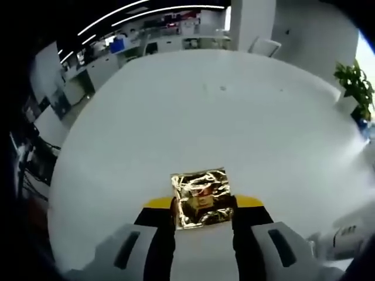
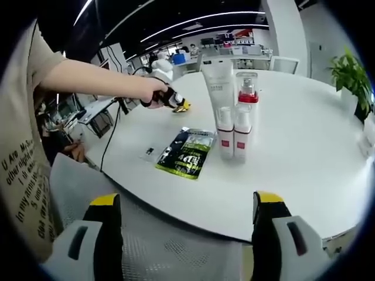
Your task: Arrange the skincare products in the storage area until every visible bottle or jar stands upright without overlapping.
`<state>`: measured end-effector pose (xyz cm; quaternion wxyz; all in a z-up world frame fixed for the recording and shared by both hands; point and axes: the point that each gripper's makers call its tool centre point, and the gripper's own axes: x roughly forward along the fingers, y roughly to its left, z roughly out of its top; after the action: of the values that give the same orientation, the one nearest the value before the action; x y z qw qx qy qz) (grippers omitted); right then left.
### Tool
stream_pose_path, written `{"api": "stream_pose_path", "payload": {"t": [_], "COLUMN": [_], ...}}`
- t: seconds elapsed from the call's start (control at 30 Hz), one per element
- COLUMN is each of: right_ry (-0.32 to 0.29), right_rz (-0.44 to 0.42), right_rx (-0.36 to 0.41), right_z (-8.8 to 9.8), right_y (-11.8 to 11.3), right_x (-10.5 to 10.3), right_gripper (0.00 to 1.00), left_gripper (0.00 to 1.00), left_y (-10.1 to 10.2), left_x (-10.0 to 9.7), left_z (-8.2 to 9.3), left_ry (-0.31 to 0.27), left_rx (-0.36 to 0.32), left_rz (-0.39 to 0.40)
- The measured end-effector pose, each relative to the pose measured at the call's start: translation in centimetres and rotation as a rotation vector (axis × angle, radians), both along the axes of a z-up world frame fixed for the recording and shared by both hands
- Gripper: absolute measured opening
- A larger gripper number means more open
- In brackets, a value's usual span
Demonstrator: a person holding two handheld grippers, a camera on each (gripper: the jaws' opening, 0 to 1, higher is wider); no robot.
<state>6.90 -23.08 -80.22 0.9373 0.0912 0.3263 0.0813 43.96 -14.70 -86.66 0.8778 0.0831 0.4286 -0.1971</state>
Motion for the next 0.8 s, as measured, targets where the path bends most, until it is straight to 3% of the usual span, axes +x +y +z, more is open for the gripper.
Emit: {"api": "stream_pose_path", "payload": {"t": [0.8], "right_ry": [-0.055], "right_rz": [0.041], "right_rx": [-0.025], "right_z": [0.5], "right_y": [0.0], "right_x": [-0.3], "right_gripper": [0.91], "left_gripper": [0.31], "left_y": [0.9], "left_x": [-3.3], "left_z": [2.6], "left_ry": [-0.037], "left_rx": [-0.008], "left_rz": [-0.040]}}
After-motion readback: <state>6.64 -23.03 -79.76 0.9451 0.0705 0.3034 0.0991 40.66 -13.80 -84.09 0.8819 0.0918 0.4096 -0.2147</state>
